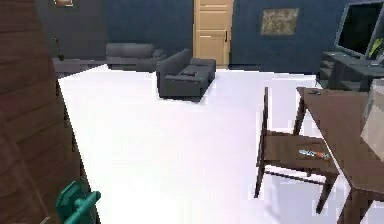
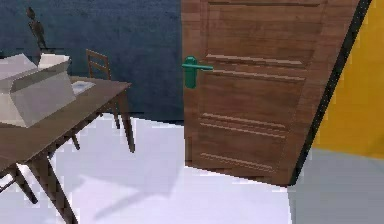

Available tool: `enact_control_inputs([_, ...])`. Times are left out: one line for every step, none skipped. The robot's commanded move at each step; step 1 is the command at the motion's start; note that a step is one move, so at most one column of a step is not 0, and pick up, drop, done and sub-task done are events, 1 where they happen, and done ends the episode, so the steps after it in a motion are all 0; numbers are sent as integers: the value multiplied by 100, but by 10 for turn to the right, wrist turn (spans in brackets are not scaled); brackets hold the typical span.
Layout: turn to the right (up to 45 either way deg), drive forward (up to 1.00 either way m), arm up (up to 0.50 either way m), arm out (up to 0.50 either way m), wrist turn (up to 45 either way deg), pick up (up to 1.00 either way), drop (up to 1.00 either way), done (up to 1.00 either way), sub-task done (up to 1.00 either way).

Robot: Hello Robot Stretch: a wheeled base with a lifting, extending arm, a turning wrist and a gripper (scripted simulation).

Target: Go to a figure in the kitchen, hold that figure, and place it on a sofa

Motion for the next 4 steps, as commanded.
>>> enact_control_inputs([30, 0, 0, 0, 0, 0, 0, 0, 0])
enact_control_inputs([0, 60, 0, 0, 0, 0, 0, 0, 0])
enact_control_inputs([-450, 0, 0, 0, 0, 0, 0, 0, 0])
enact_control_inputs([-210, 0, 0, 0, 0, 0, 0, 0, 0])
